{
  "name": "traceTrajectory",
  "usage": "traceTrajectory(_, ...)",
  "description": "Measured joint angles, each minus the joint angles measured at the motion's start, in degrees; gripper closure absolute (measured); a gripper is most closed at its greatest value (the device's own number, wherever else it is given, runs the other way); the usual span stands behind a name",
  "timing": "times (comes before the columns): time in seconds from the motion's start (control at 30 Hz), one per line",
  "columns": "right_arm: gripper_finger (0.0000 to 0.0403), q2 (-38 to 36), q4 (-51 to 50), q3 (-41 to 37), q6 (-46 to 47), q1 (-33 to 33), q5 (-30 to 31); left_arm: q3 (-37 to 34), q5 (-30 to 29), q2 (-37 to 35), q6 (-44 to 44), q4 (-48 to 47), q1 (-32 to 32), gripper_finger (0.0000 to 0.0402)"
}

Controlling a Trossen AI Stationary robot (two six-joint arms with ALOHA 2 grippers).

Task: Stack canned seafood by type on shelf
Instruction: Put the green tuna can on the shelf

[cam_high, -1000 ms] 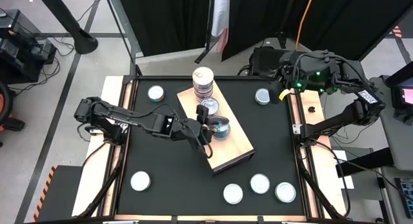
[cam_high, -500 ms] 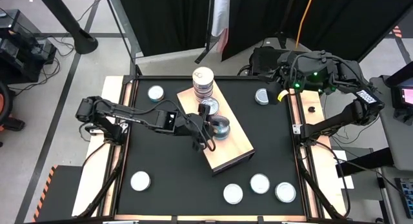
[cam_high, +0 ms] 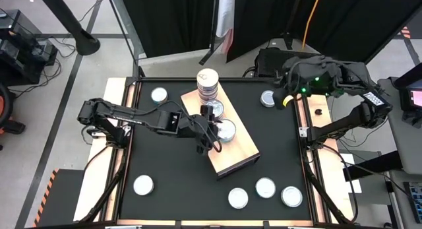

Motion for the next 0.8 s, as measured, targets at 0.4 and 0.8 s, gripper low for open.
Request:
traceTrajectory(0.4,0.0403,-6.8,2.0,-35.8,7.0,-17.8,-3.1,27.1,-5.5,-1.1,-20.4,-14.2,1.3,0.0119)
traceTrajectory(0.8,0.0403,-6.8,25.5,-66.5,14.0,-37.3,-12.5,29.3,-4.8,-3.4,-38.6,-25.0,-1.3,0.0130)
